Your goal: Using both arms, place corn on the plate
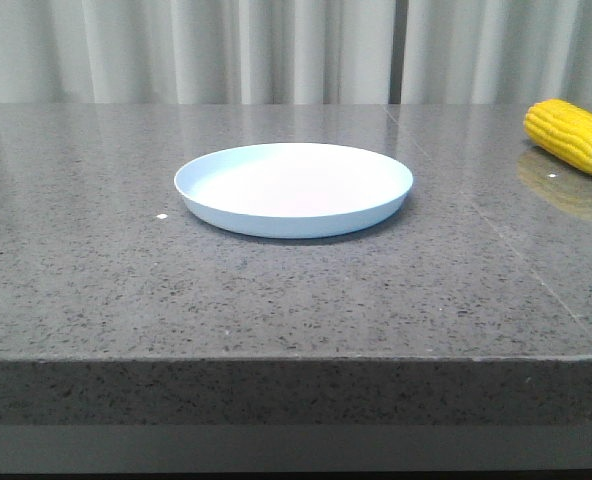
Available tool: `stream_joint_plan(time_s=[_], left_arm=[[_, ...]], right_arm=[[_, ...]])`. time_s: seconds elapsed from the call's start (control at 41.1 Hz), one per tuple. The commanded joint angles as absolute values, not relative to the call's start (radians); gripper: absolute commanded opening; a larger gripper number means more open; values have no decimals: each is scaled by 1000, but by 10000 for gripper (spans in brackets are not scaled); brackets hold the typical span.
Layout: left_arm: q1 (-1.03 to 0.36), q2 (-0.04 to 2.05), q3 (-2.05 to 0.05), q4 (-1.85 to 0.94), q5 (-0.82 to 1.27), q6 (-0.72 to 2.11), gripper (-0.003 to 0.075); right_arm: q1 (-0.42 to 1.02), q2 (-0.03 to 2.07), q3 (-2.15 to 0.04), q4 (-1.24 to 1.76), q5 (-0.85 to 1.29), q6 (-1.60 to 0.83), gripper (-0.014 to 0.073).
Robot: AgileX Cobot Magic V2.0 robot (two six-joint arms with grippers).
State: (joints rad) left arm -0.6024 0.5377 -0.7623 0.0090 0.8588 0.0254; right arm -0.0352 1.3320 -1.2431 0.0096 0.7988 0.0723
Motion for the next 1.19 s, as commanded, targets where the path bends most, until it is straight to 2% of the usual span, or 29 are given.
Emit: stream_joint_plan(time_s=[0.0, 0.389, 0.852, 0.925, 0.998, 1.095, 1.168], left_arm=[[-610, 540, -787, 0, 794, 15, 461], [-610, 540, -787, 0, 794, 15, 461], [-610, 540, -787, 0, 794, 15, 461], [-610, 540, -787, 0, 794, 15, 461], [-610, 540, -787, 0, 794, 15, 461], [-610, 540, -787, 0, 794, 15, 461], [-610, 540, -787, 0, 794, 15, 461]], right_arm=[[-42, 1393, -1362, 46, 784, 70, 635], [-42, 1723, -1643, 54, 856, 40, 635], [-42, 1928, -1729, 42, 833, 39, 629], [-42, 1931, -1729, 39, 837, 39, 563], [-42, 1931, -1729, 39, 838, 39, 384], [-42, 1927, -1729, 39, 842, 39, 219], [-41, 1918, -1729, 39, 847, 39, 185]])
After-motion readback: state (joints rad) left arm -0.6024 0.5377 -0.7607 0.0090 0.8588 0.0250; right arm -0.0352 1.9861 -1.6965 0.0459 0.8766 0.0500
